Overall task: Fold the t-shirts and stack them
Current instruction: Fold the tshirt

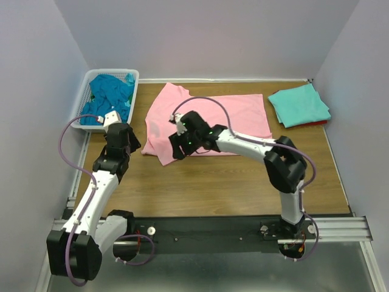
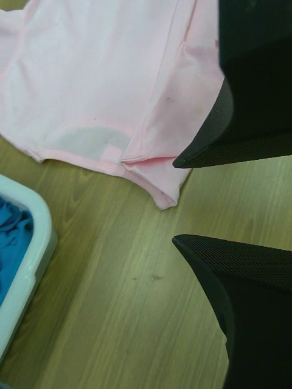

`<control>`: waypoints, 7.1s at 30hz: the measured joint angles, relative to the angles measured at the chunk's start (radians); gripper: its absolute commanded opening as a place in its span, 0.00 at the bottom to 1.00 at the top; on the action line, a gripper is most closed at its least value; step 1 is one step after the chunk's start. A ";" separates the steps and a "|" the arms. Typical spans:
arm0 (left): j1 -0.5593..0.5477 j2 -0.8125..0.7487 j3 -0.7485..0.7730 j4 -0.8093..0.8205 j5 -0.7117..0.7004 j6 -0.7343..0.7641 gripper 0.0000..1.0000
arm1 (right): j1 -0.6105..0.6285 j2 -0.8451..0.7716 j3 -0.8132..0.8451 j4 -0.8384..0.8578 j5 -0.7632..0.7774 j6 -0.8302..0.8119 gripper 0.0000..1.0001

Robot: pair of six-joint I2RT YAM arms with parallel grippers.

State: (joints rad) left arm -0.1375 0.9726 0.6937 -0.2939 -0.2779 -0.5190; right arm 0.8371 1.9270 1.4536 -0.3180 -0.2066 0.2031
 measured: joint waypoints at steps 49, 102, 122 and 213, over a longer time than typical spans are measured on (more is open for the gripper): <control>0.026 0.000 -0.012 0.061 -0.060 0.015 0.55 | 0.136 0.379 0.503 0.033 0.459 -0.415 0.08; 0.018 0.354 0.033 0.195 0.351 -0.002 0.46 | -0.145 0.293 0.293 0.378 -0.323 0.199 0.60; 0.018 0.431 0.043 0.185 0.357 -0.050 0.47 | -0.439 0.416 0.191 0.518 -0.389 0.383 0.63; -0.063 0.679 0.301 0.056 0.343 -0.025 0.41 | -0.975 -0.317 -0.705 0.269 -0.356 0.367 0.66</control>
State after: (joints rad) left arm -0.2005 1.6512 0.9951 -0.2375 0.0654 -0.5438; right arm -0.1375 1.6096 0.7486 -0.0486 -0.5629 0.5705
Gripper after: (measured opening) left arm 0.415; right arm 0.653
